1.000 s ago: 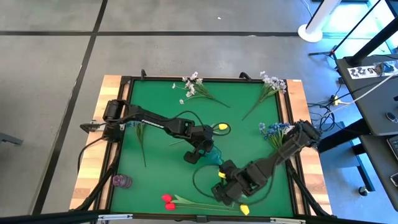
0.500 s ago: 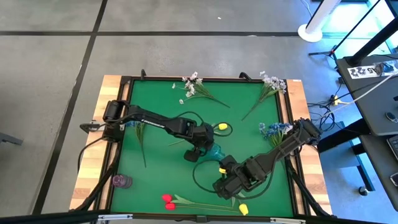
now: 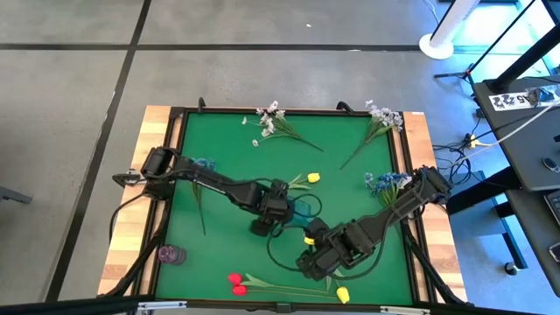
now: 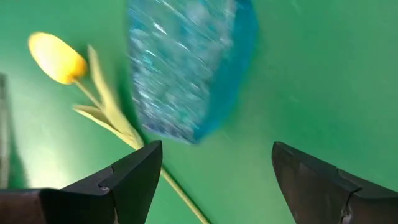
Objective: Sort flowers into vase by color
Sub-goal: Adjust the blue vase
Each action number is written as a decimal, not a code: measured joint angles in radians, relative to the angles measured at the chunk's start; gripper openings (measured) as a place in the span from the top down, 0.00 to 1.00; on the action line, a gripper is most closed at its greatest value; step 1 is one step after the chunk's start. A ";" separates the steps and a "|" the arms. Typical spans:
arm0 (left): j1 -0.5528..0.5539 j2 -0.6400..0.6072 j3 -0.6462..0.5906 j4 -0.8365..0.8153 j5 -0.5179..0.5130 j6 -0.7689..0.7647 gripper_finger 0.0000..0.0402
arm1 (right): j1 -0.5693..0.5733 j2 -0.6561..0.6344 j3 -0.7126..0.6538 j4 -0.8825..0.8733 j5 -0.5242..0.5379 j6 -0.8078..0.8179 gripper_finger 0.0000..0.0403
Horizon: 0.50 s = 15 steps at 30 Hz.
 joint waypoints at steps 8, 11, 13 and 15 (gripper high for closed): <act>0.034 -0.013 0.000 -0.267 0.017 -0.128 0.25 | -0.067 -0.114 0.000 -0.265 0.096 -0.217 0.21; 0.069 -0.058 0.000 -0.305 0.035 -0.156 0.25 | -0.101 -0.188 0.000 -0.289 0.167 -0.335 0.21; 0.089 -0.095 0.000 -0.314 0.097 -0.209 0.25 | -0.123 -0.236 0.001 -0.288 0.208 -0.428 0.21; 0.103 -0.121 0.000 -0.313 0.180 -0.288 0.25 | -0.146 -0.277 0.001 -0.288 0.231 -0.499 0.21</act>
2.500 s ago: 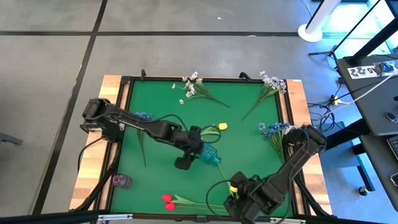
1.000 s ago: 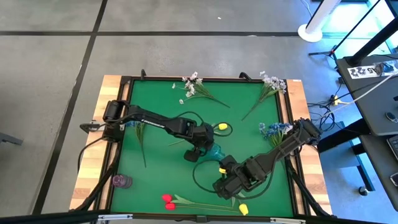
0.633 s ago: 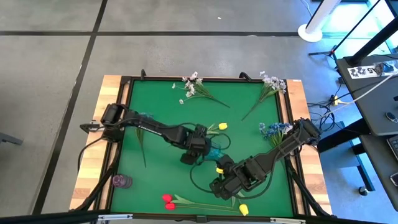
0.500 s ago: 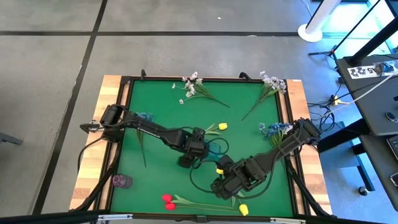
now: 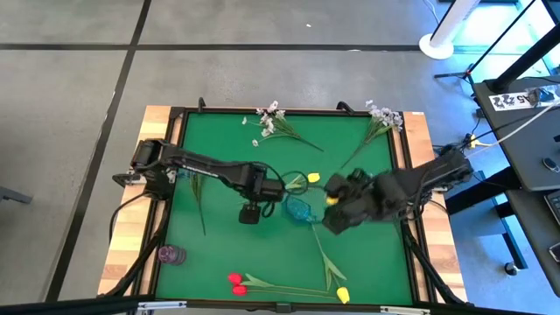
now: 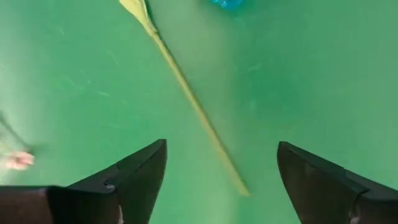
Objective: Sort flowers into vase by color
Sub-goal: Adjust the blue vase
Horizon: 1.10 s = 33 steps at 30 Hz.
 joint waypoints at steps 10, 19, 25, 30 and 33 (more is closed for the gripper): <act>0.029 0.001 -0.026 0.052 0.082 -0.142 0.24 | -0.030 -0.101 0.000 -0.014 0.091 -0.154 0.21; 0.142 0.001 -0.025 0.102 0.068 -0.029 0.17 | -0.030 -0.104 0.000 -0.016 0.142 -0.187 0.21; 0.255 0.001 -0.024 0.076 -0.064 0.158 0.17 | -0.073 -0.111 0.000 -0.028 0.210 -0.213 0.21; 0.306 0.001 -0.029 0.140 -0.004 0.412 0.17 | -0.159 -0.117 0.000 -0.066 0.160 -0.179 0.21; 0.328 0.002 -0.055 0.220 0.139 0.436 0.17 | -0.210 -0.118 0.000 -0.070 0.104 -0.152 0.21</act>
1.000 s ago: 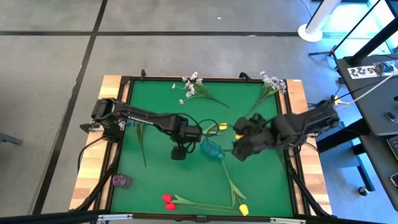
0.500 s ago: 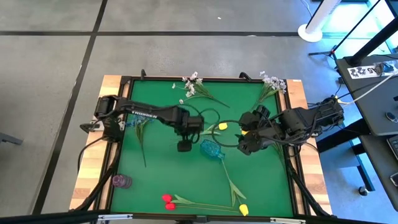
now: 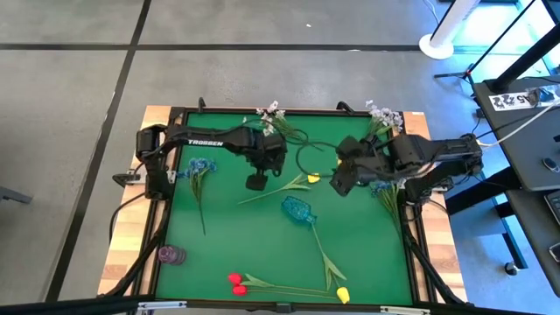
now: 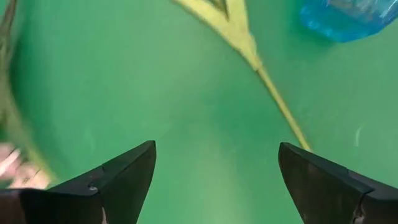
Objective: Sort flowers into vase by color
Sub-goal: Adjust the blue vase
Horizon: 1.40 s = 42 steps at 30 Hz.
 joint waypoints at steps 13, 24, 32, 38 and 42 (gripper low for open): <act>-0.180 0.051 -0.025 0.225 0.044 0.136 0.17 | 0.019 0.000 -0.001 0.002 -0.158 0.071 0.21; -0.199 0.107 -0.014 0.384 0.098 0.098 0.17 | 0.197 0.004 -0.001 0.003 -0.133 0.257 0.21; -0.187 0.167 0.002 0.449 0.194 0.015 0.17 | 0.254 0.020 -0.001 0.006 -0.161 0.346 0.21; -0.194 0.220 0.000 0.531 0.233 -0.047 0.17 | 0.252 0.037 -0.001 0.016 -0.190 0.345 0.21; -0.197 0.234 0.000 0.584 0.248 -0.050 0.17 | 0.252 0.044 -0.001 0.010 -0.208 0.342 0.21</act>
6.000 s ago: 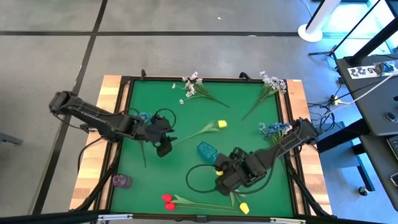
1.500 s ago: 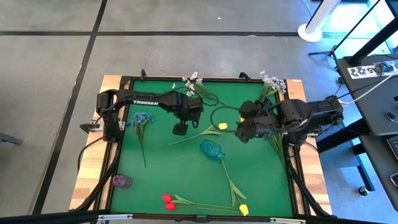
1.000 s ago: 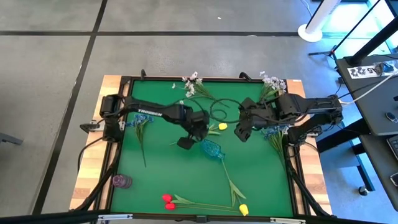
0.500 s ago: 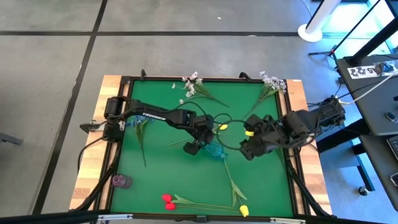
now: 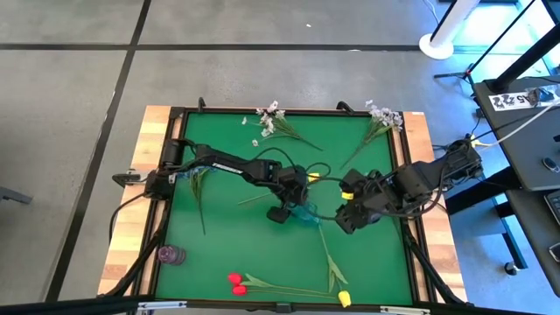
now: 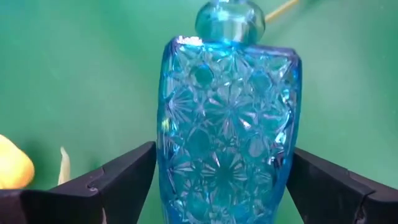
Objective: Sort flowers into vase by color
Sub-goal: Adjust the blue vase
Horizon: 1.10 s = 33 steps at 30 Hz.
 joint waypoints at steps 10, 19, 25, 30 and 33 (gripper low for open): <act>-0.096 0.054 0.004 0.146 -0.051 -0.092 0.25 | 0.006 0.004 -0.002 -0.022 -0.101 0.004 0.21; -0.107 0.053 0.004 0.129 -0.079 -0.118 0.26 | 0.189 0.004 -0.290 0.103 -0.403 0.112 0.21; -0.126 0.053 0.004 0.129 -0.099 -0.097 0.26 | 0.305 0.022 -0.586 0.699 -0.275 0.293 0.21; -0.128 0.051 0.003 0.126 -0.097 -0.096 0.26 | 0.321 0.158 -0.696 0.964 -0.179 0.359 0.28; -0.128 0.051 0.003 0.121 -0.096 -0.089 0.26 | 0.297 0.252 -0.696 0.987 -0.134 0.366 0.36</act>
